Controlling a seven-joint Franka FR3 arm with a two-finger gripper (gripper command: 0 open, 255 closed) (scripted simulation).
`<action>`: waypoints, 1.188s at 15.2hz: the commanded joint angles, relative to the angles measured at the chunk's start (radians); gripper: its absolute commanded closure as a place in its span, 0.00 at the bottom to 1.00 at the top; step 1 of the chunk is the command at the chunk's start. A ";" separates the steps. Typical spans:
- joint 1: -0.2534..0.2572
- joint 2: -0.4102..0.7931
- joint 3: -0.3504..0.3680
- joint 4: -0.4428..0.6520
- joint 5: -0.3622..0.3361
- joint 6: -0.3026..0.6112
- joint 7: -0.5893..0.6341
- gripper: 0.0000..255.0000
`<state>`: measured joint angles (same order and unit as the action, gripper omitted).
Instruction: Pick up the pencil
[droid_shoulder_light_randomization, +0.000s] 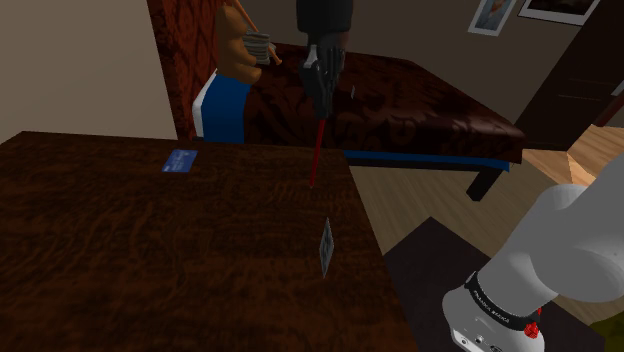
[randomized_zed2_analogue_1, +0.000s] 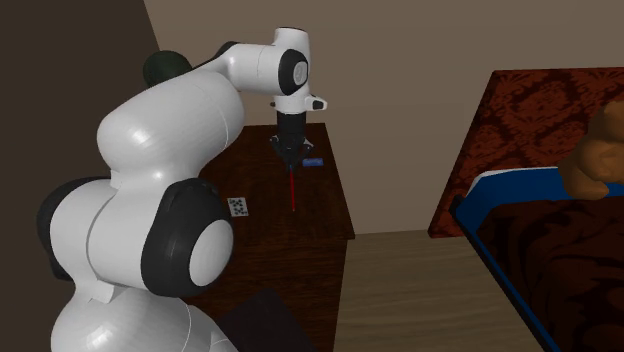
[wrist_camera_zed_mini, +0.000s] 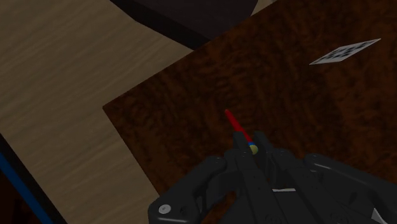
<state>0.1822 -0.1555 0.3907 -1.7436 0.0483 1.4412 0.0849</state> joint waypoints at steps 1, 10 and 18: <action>0.000 0.000 0.000 -0.001 0.000 0.000 0.000 1.00; -0.001 0.024 0.002 0.106 -0.008 -0.085 0.007 1.00; 0.002 0.075 0.010 0.273 -0.024 -0.204 0.022 1.00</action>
<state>0.1846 -0.0884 0.4008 -1.4948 0.0271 1.2547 0.1064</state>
